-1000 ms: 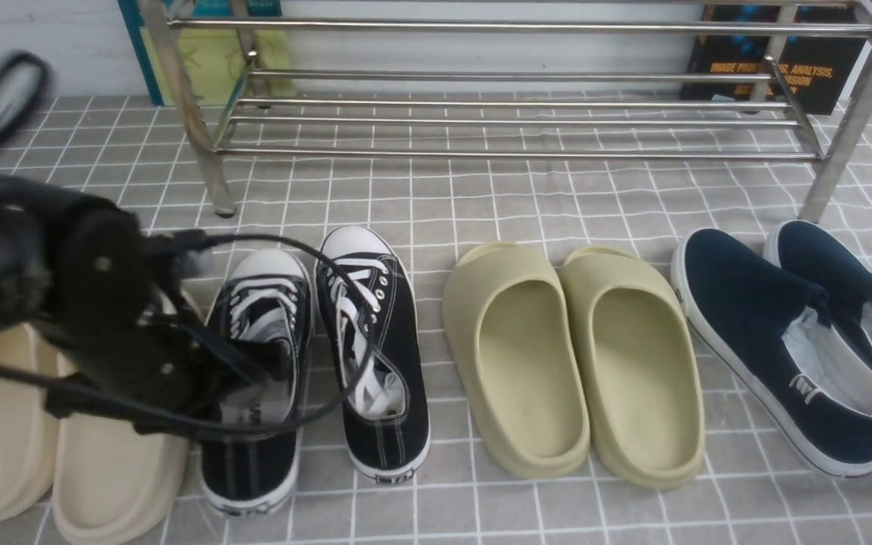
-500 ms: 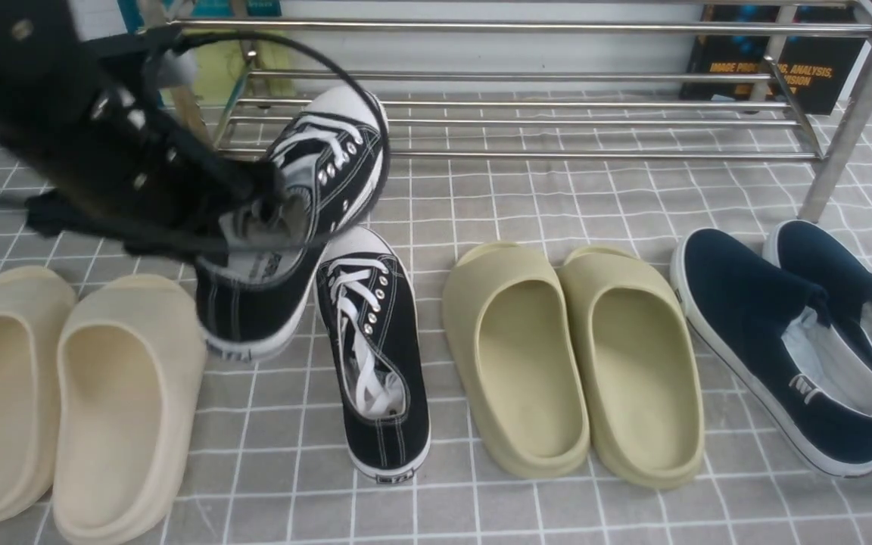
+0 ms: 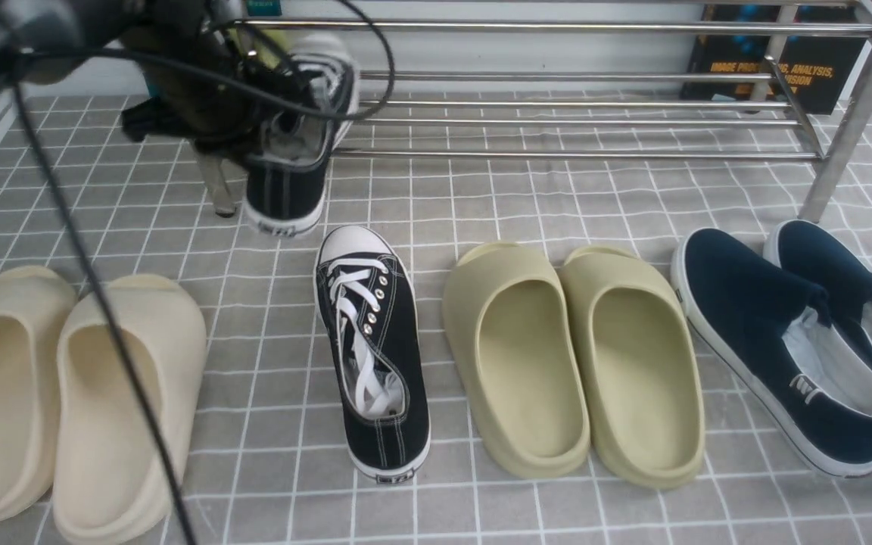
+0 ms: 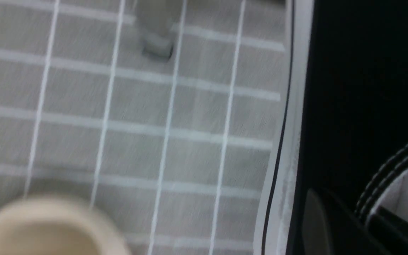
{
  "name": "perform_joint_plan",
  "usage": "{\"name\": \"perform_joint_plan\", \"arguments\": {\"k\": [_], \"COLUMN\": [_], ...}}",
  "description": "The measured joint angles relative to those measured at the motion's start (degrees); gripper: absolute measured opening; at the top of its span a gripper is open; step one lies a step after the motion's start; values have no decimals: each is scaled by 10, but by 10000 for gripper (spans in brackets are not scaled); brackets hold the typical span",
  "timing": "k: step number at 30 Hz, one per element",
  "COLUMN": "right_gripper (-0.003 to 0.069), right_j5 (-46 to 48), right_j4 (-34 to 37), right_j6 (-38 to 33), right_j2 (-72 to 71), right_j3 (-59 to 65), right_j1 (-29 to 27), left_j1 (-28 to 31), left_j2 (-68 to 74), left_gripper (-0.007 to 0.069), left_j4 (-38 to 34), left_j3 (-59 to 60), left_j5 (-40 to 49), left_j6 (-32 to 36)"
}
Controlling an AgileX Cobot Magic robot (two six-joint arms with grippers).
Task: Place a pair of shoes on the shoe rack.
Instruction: Use the left arm to put a shoe into the shoe rack
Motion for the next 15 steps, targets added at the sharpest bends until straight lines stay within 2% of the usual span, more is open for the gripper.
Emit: {"name": "perform_joint_plan", "arguments": {"k": [6, 15], "right_gripper": [239, 239], "right_j5": [0, 0], "right_j4": [0, 0], "right_j6": [0, 0], "right_j2": [0, 0], "right_j3": [0, 0], "right_j1": [0, 0], "left_j1": [0, 0], "left_j2": [85, 139], "left_gripper": [-13, -13], "left_j4": [3, 41], "left_j3": [-121, -166], "left_j5": [1, -21], "left_j6": [-2, -51]}}
